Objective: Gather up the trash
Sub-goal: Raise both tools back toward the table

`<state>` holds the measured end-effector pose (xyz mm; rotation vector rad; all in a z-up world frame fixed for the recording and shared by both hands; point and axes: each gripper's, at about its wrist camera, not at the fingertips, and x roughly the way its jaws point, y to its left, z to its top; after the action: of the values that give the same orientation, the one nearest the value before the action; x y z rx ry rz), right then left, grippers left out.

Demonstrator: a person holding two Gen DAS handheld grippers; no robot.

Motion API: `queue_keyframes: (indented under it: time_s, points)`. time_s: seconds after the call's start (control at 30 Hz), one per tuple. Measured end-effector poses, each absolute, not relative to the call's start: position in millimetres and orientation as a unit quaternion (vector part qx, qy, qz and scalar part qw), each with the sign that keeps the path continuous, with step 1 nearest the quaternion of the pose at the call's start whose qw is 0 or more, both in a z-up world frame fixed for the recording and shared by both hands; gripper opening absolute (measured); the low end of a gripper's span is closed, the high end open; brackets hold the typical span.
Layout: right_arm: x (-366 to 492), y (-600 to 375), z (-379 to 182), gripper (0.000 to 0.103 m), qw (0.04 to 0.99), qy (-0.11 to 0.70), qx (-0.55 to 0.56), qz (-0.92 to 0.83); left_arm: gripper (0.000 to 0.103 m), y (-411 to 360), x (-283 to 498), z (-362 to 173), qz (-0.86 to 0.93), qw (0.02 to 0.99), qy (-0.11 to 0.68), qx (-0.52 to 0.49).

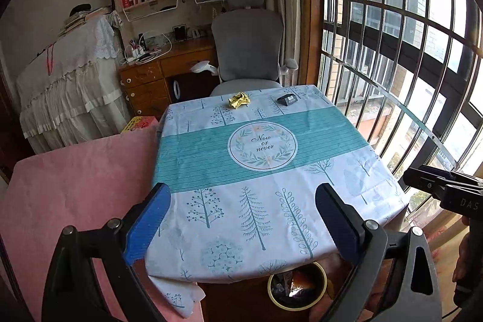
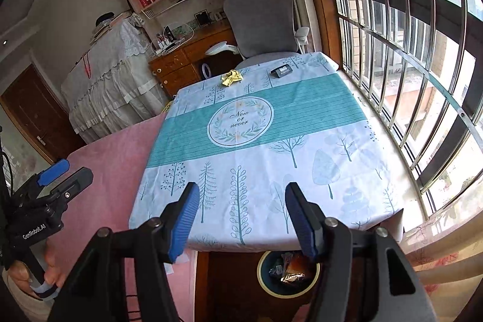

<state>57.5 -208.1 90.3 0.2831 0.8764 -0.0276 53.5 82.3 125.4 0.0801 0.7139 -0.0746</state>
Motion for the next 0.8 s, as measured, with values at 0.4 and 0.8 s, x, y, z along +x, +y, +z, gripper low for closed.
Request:
queue_keyframes:
  time_s: [0.4,0.8]
  points:
    - [226,-268,57,0.06,0.884,0.438,0.161,0.003,0.096,64,213,109,0.012,0.924,0.372,0.088]
    - [464,-357,-77,0.06,0.826,0.526,0.203,0.025,0.096,9,476,-8,0.011,0.884,0.456,0.105]
